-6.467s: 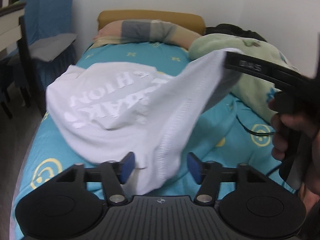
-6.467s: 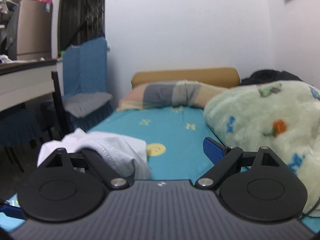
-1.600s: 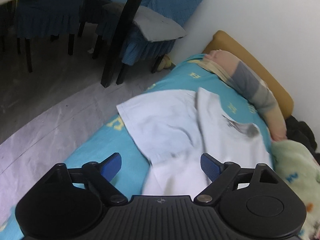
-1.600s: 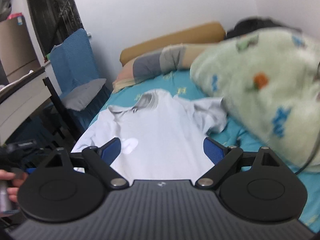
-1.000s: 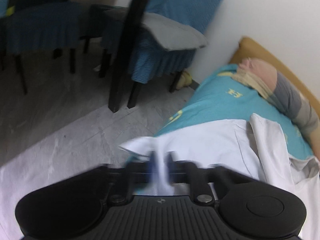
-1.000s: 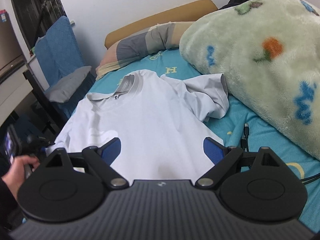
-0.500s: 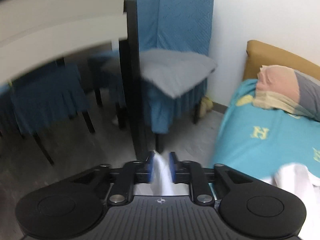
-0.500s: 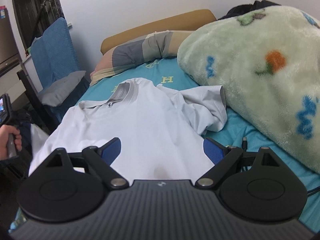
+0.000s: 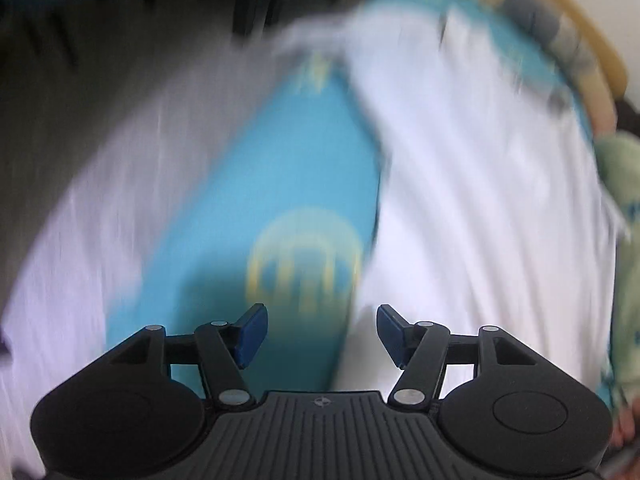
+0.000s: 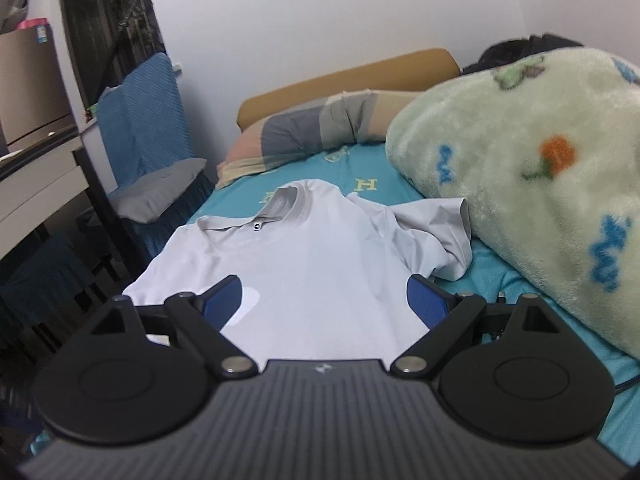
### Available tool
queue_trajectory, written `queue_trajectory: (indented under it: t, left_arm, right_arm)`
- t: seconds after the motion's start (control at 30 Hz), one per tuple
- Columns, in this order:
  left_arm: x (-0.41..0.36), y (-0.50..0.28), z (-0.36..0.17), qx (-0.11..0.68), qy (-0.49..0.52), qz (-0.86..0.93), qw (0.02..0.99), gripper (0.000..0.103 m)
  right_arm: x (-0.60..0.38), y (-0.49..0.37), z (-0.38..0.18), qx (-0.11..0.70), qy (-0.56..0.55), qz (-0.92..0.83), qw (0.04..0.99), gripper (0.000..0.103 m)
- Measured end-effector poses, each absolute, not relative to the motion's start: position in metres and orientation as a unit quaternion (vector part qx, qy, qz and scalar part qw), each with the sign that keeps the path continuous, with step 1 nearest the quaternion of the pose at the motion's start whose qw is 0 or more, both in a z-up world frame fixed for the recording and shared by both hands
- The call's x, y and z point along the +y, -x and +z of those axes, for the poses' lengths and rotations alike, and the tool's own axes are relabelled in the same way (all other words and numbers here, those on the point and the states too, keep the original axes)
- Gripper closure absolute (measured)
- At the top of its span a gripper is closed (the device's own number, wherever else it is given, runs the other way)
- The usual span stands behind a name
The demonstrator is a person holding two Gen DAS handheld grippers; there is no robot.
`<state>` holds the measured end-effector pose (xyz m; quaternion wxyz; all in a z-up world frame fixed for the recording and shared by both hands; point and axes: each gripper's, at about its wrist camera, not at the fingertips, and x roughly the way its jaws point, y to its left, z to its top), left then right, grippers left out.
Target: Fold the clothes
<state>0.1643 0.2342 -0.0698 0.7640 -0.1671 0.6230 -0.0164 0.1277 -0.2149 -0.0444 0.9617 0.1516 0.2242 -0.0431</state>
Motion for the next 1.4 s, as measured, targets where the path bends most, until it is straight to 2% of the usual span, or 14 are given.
queue_trajectory:
  t: [0.17, 0.27, 0.4, 0.47, 0.5, 0.6, 0.83, 0.97, 1.03, 1.07, 1.13, 1.2, 1.33, 1.4]
  left_arm:
    - [0.225, -0.117, -0.074, 0.645, 0.151, -0.033, 0.748, 0.040]
    - [0.220, -0.108, -0.062, 0.644, 0.141, -0.055, 0.750, 0.045]
    - [0.209, -0.104, -0.057, 0.661, 0.109, -0.081, 0.738, 0.069]
    - [0.201, -0.104, -0.064, 0.684, 0.077, -0.087, 0.720, 0.075]
    - [0.197, -0.105, -0.069, 0.697, 0.058, -0.087, 0.710, 0.086]
    - [0.188, -0.103, -0.059, 0.688, 0.018, -0.089, 0.720, 0.099]
    - [0.218, -0.100, -0.014, 0.685, -0.051, -0.070, 0.724, 0.100]
    - [0.228, -0.104, -0.024, 0.702, -0.060, -0.045, 0.708, 0.099]
    - [0.216, -0.105, -0.024, 0.694, -0.069, -0.047, 0.715, 0.097]
    - [0.210, -0.105, -0.024, 0.690, -0.074, -0.048, 0.719, 0.092]
    - [0.198, -0.106, -0.024, 0.680, -0.083, -0.051, 0.726, 0.077]
    - [0.176, -0.104, -0.023, 0.655, -0.094, -0.059, 0.748, 0.045]
    - [0.142, -0.110, 0.000, 0.592, -0.098, -0.080, 0.796, 0.029]
    - [0.124, -0.112, 0.011, 0.556, -0.096, -0.085, 0.822, 0.016]
  right_arm:
    - [-0.216, -0.093, -0.037, 0.236, -0.160, -0.046, 0.957, 0.012]
    - [-0.218, -0.066, -0.031, 0.241, -0.156, -0.063, 0.956, 0.012]
    - [-0.224, -0.045, -0.023, 0.238, -0.156, -0.082, 0.955, 0.012]
    - [-0.228, -0.041, -0.020, 0.233, -0.164, -0.086, 0.955, 0.012]
    - [-0.231, -0.039, -0.019, 0.231, -0.168, -0.088, 0.954, 0.012]
    - [-0.234, -0.037, -0.021, 0.227, -0.174, -0.088, 0.954, 0.012]
    - [-0.236, -0.042, -0.024, 0.229, -0.177, -0.082, 0.954, 0.012]
    - [-0.237, -0.047, -0.027, 0.231, -0.192, -0.075, 0.951, 0.012]
    - [-0.237, -0.049, -0.027, 0.231, -0.194, -0.072, 0.951, 0.012]
    - [-0.237, -0.049, -0.027, 0.231, -0.196, -0.070, 0.951, 0.012]
    - [-0.237, -0.049, -0.027, 0.229, -0.199, -0.068, 0.950, 0.012]
    - [-0.237, -0.049, -0.026, 0.228, -0.198, -0.068, 0.951, 0.012]
    - [-0.237, -0.051, -0.024, 0.224, -0.195, -0.069, 0.952, 0.012]
    - [-0.237, -0.052, -0.024, 0.222, -0.195, -0.069, 0.953, 0.012]
